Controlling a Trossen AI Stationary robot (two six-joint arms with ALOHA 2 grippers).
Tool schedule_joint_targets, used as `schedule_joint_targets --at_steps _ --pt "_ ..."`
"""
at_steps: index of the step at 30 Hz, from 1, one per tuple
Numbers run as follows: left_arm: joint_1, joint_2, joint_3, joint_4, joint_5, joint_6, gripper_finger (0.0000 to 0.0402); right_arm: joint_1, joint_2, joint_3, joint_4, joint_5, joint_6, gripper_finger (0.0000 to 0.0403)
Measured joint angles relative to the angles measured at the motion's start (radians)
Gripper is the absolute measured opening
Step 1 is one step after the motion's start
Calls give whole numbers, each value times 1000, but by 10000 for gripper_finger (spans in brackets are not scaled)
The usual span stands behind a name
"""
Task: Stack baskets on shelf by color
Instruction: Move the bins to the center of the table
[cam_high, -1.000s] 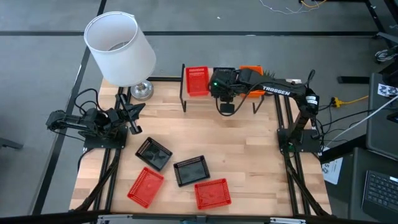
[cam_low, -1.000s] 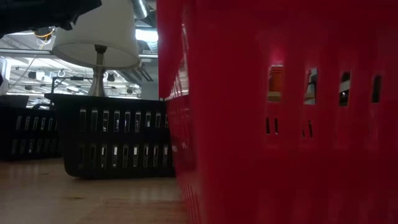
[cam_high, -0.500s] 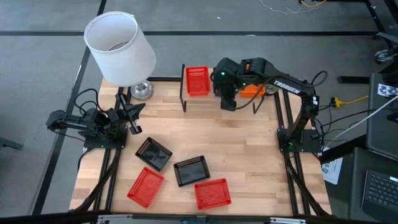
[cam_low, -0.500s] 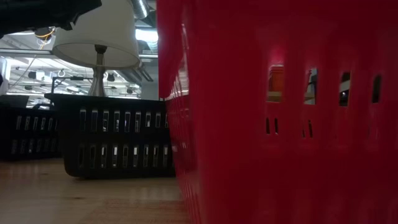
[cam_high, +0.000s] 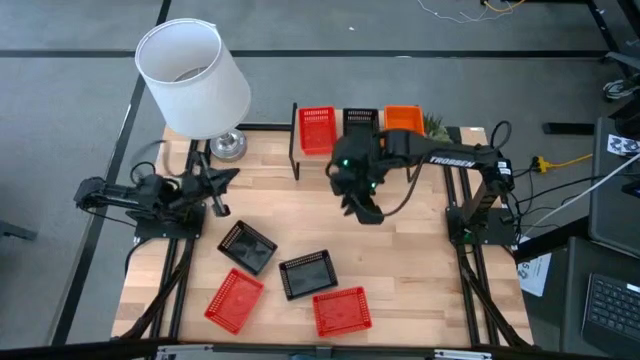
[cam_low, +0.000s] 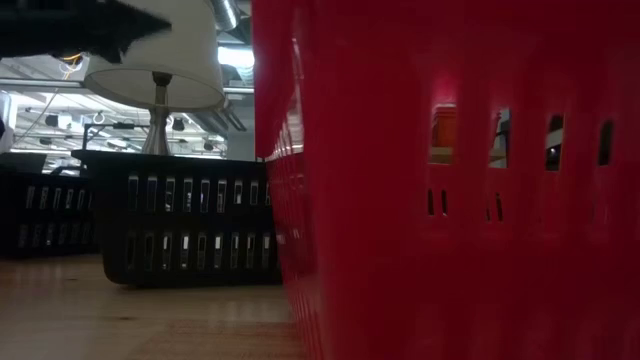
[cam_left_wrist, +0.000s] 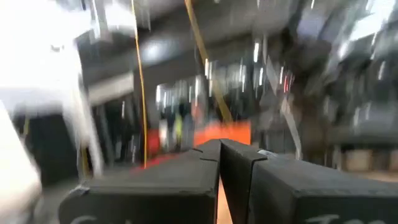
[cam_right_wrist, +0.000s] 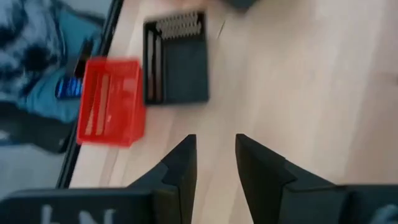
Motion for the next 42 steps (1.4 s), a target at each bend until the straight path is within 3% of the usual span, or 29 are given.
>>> schedule_joint_targets --at_steps 2,5,11,16,20,24,28,33,37,42 --pt "0 4 65 -234 -65 -90 0 19 1 -20 -34 2 28 110" --pt "0 69 194 -471 -71 -265 0 44 -1 -57 -59 1 73 110" --pt "-1 307 415 -761 186 -479 0 97 -1 -121 -145 54 164 110" --pt "-9 555 544 -1012 321 -640 0 157 -1 -193 -199 143 285 110" --pt "-48 721 611 -1231 457 -732 0 224 -4 -243 -216 158 392 110" --pt "-115 858 652 -1348 587 -835 0 306 -26 -289 -206 161 498 110" --pt "-193 950 659 -1321 614 -895 0 398 -50 -313 -199 225 642 110" --pt "-211 1135 657 -1228 521 -890 0 511 -78 -313 -178 289 823 110" --pt "-159 1271 679 -995 428 -766 0 585 -100 -313 -147 318 960 110" --pt "-83 1375 857 -819 271 -570 0 655 -113 -313 -83 365 1088 110"
